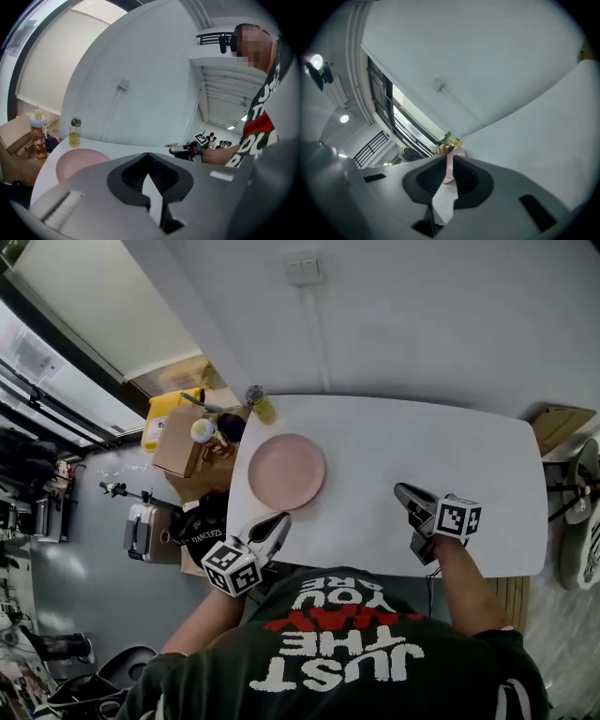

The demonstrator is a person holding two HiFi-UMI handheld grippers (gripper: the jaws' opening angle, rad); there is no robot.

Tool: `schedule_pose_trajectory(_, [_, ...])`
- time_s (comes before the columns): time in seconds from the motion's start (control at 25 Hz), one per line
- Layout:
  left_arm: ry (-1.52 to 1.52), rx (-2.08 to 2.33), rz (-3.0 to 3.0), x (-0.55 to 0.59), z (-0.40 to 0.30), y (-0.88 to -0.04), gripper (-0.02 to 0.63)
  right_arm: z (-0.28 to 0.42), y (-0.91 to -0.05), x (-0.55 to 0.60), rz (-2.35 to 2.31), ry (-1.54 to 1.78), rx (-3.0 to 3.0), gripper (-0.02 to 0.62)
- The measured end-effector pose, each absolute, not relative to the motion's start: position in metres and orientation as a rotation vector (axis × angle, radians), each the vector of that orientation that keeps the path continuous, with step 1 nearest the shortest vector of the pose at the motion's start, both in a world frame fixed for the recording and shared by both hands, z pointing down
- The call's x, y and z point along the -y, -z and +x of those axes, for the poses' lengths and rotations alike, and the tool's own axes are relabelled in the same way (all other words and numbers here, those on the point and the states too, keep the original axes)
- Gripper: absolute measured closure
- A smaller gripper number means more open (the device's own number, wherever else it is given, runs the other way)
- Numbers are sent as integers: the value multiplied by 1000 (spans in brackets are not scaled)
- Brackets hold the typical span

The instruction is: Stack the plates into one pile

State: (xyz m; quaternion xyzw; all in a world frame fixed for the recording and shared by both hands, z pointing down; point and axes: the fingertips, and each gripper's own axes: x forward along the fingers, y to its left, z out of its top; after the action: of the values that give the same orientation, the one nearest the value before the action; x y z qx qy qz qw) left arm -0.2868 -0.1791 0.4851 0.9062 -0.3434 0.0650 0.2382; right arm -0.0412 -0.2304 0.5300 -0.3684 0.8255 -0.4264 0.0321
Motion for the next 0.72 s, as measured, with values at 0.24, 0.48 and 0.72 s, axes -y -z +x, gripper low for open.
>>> schedule_pose_trajectory(0.24, [-136,922,2525,187,-352,-476,606,-96,-515,221,-1141,1241,-2561,554])
schedule_pose_trajectory(0.48, [-183,810,2613,191,-453,-469,606,-177,-504,209,-1305,1171,-2486,555])
schedule_pose_trajectory(0.72, [-147,797,2644,210,-517,-463,606,-241,-481,198,-1475,1011,-2537,575])
